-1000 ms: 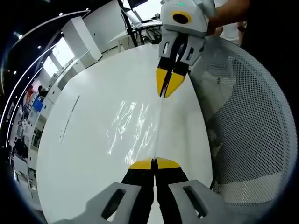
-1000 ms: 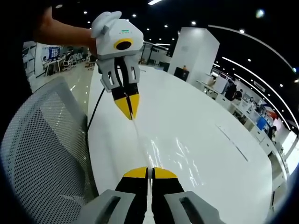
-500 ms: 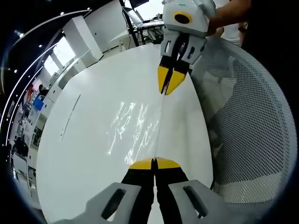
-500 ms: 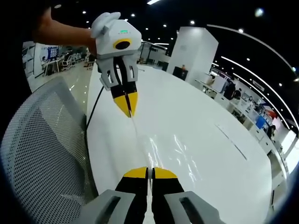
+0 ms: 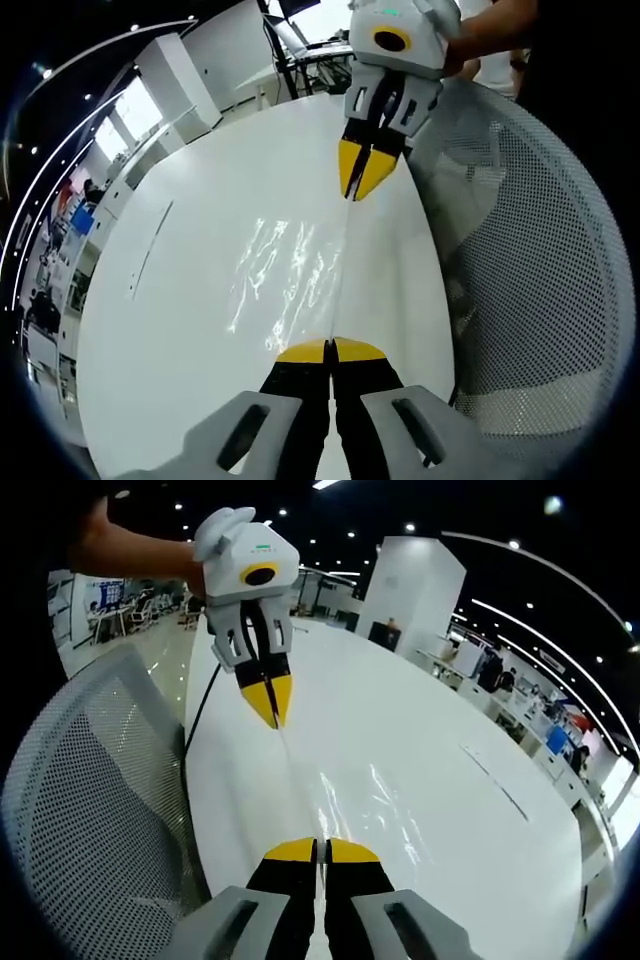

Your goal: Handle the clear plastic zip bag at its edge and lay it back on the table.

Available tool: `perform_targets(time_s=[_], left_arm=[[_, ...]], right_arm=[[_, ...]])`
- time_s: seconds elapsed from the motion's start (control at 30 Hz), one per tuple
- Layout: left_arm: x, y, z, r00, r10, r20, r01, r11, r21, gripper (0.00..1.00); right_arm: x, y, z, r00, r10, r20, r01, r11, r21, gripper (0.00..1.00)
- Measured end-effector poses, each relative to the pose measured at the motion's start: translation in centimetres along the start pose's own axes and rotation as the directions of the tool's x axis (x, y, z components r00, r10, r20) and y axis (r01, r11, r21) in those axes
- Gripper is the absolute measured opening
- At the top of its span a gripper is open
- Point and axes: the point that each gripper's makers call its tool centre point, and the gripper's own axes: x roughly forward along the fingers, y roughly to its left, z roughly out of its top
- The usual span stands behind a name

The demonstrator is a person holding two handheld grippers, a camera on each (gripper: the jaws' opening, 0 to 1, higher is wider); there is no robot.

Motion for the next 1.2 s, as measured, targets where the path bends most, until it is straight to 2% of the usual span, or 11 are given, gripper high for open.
perform_targets(time_s=[0.3, 0.67, 0.73, 0.8, 0.83, 0.9, 1.03, 1.2], left_arm=[[-0.3, -0.1, -0.3, 1.0, 0.003, -0.01, -0.003, 1.0, -0.003, 0.0], [-0.3, 0.1, 0.2, 1.0, 0.016, 0.002, -0.016, 1.0, -0.002, 0.0], [-0.3, 0.2, 0.4, 1.0, 0.025, 0.006, -0.025, 1.0, 0.01, 0.0], [-0.4, 0.6, 1.2, 0.998, 0.047, 0.037, -0.049, 0.997, 0.052, 0.0], [-0.4, 0.5, 1.2, 0.998, 0.044, 0.035, -0.046, 0.998, 0.05, 0.0], [-0.2, 0.6, 1.4, 0.998, 0.056, 0.03, -0.059, 0.993, 0.102, 0.0], [0.1, 0.3, 1.6, 0.998, 0.052, 0.029, -0.054, 0.994, 0.097, 0.0], [0.6, -0.4, 2.2, 0.999, 0.031, 0.041, -0.035, 0.995, 0.095, 0.0]], right_arm=[[-0.1, 0.0, -0.2, 1.0, -0.002, -0.003, 0.002, 1.0, -0.002, 0.0], [0.0, -0.1, -0.4, 1.0, -0.011, -0.008, 0.011, 1.0, 0.002, 0.0], [0.0, -0.1, -0.6, 1.0, -0.007, -0.014, 0.007, 1.0, 0.014, 0.0], [-0.1, -0.3, -0.9, 0.999, -0.014, -0.03, 0.013, 1.0, -0.013, 0.0], [-0.1, -0.3, -1.0, 0.999, -0.012, -0.03, 0.011, 1.0, -0.009, 0.0], [-0.2, -0.2, -1.1, 0.999, -0.004, -0.035, 0.004, 1.0, 0.004, 0.0], [-0.6, -0.4, -1.3, 0.999, -0.002, -0.036, 0.002, 1.0, -0.012, 0.0], [-1.0, -0.2, -0.2, 1.0, 0.009, 0.001, -0.009, 1.0, 0.005, 0.08]])
